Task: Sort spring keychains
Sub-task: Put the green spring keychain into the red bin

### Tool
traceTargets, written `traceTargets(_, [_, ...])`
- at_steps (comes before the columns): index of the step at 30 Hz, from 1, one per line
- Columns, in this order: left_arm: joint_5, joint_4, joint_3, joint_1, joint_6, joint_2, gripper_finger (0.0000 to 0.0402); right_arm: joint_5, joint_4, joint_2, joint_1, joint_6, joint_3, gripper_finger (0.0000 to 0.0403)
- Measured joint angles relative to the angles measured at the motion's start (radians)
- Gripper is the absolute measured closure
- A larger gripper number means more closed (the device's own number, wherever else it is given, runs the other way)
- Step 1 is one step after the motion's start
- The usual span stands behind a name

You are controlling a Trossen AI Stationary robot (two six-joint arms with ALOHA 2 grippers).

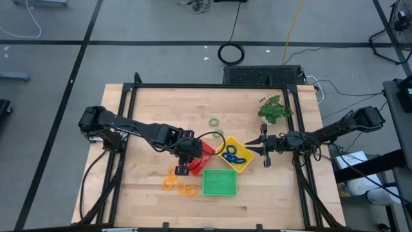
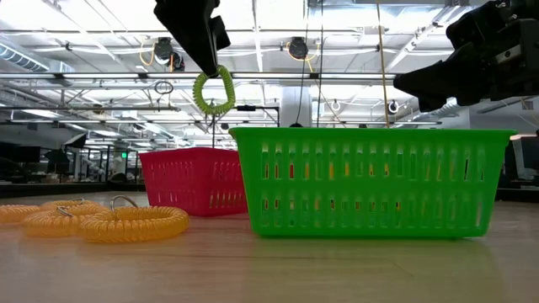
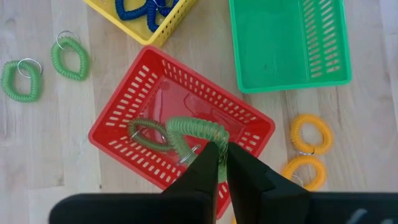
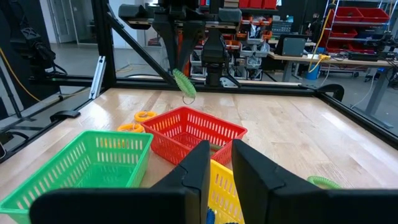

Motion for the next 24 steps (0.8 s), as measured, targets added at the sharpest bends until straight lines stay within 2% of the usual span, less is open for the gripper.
traceTargets(9, [0.0,0.0,0.0,0.0,0.002,0.0,0.0354,0.0,0.0,0.0,0.0,0.0,0.0,0.0346])
traceTargets(24, [-0.001,0.0,0.0,0.0,0.001,0.0,0.0353,0.0,0.0,0.0,0.0,0.0,0.0,0.0346])
